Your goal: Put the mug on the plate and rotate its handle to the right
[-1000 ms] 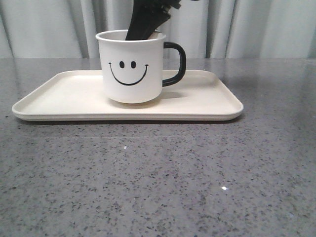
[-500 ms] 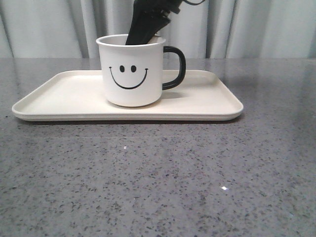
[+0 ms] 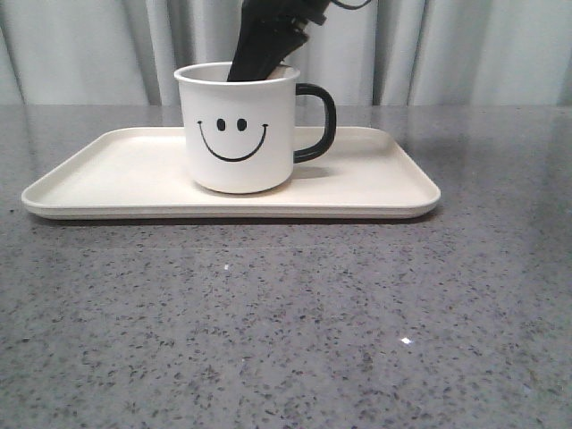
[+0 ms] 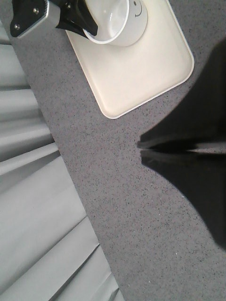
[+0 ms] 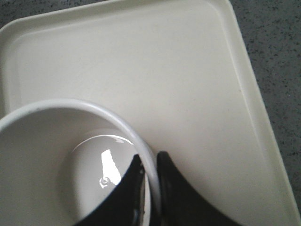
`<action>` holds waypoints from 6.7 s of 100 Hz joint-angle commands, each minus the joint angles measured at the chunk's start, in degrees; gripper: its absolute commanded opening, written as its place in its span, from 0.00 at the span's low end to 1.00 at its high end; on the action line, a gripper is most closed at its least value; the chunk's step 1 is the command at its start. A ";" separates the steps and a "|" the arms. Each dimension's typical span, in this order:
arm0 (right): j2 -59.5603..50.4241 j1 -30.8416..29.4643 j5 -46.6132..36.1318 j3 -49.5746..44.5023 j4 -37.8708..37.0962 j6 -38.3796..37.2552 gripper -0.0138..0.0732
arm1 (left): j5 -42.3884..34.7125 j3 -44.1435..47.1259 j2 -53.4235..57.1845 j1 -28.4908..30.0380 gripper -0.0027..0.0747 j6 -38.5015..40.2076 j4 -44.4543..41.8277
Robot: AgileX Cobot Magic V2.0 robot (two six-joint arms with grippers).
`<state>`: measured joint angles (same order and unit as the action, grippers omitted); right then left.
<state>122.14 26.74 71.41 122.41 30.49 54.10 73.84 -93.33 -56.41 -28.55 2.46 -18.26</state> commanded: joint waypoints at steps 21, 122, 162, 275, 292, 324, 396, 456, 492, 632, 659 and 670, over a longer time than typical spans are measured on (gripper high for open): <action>-3.64 0.05 5.03 1.55 2.14 0.54 0.28 | -1.49 -1.01 0.44 -0.39 0.01 0.64 -0.71; -5.00 -1.87 -0.30 17.45 3.03 -9.10 0.45 | -1.49 -1.01 0.44 -0.39 0.01 0.64 -0.82; -14.88 -12.28 -3.52 23.61 11.34 -16.89 0.45 | -1.63 -1.01 0.44 -0.39 0.01 0.64 -2.20; -58.17 -38.58 -15.28 -12.94 10.26 -24.80 0.33 | -1.77 -1.01 0.44 -0.39 0.01 0.64 -3.80; -69.67 -38.15 -20.99 -30.81 5.61 -24.44 0.08 | -1.77 -1.01 0.44 -0.39 0.01 0.64 -4.18; -86.43 -34.86 -31.85 -61.94 -4.15 -24.56 0.02 | -1.85 -1.01 0.44 -0.39 0.01 0.64 -4.18; -92.67 -34.86 -29.59 -73.75 -7.52 -25.35 0.02 | -5.40 -1.01 0.44 -0.39 0.01 0.64 -4.18; -92.67 -34.86 -29.59 -73.75 -7.52 -25.35 0.02 | -4.80 -1.01 -3.36 -0.39 0.01 0.64 -3.70; -92.67 -34.86 -29.52 -73.75 -7.52 -25.35 0.02 | -27.65 14.01 6.20 1.60 0.01 0.64 2.59; -92.73 -34.86 -29.21 -73.75 -7.52 -25.35 0.02 | -79.83 93.88 58.35 24.63 0.01 -0.64 17.95; -92.73 -34.86 -29.09 -73.75 -7.52 -25.35 0.02 | -79.70 93.88 58.35 25.63 0.01 -0.64 17.95; -92.73 -34.86 -29.09 -73.75 -7.52 -25.35 0.02 | -79.70 93.88 58.35 25.63 0.01 -0.64 17.95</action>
<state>29.35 -8.21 45.88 47.14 22.36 28.62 -0.93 0.08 0.21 -3.26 1.69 0.00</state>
